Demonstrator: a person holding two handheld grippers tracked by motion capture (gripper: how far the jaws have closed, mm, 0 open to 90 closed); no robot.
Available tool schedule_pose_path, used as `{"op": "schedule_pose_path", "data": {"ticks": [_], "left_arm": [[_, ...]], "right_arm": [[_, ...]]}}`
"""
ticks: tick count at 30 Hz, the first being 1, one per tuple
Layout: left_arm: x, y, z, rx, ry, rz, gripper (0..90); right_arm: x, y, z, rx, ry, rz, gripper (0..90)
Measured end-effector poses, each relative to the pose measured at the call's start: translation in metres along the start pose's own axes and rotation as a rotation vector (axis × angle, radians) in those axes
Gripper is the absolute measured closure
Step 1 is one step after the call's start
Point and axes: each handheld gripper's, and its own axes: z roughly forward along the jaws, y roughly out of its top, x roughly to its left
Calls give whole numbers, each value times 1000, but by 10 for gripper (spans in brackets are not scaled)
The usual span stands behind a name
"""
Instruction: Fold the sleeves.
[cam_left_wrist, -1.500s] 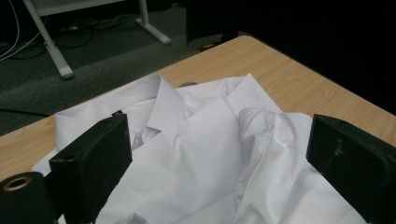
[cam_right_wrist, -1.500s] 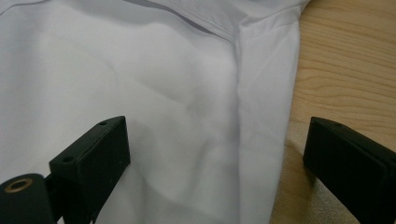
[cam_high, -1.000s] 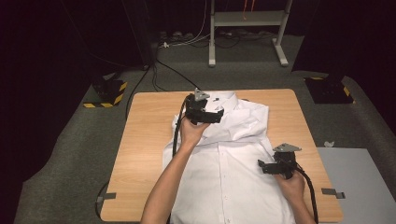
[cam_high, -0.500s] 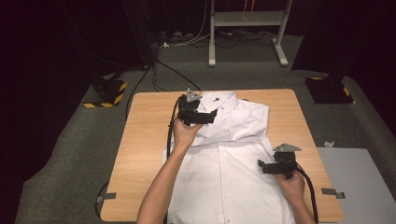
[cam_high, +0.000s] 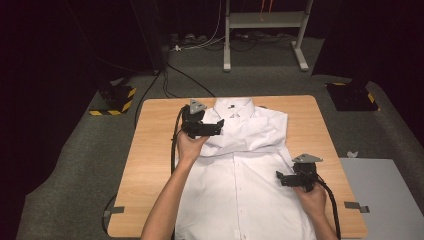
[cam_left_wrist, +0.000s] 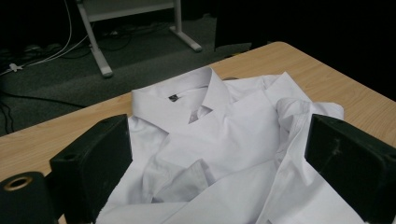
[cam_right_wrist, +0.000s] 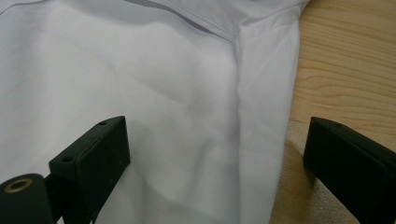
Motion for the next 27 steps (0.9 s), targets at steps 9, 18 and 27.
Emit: {"op": "schedule_pose_path", "data": {"ticks": [9,18,27], "left_arm": [[8,-9,-14,-13,26,-22,77],[18,-23,-28,-22,53,-53,77],[23,-35,-36,-21,68,-77,78]], "right_arm": [[0,0,0,0,0,0,69],[0,0,0,0,0,0,69],[0,0,0,0,-1,1,69]]}}
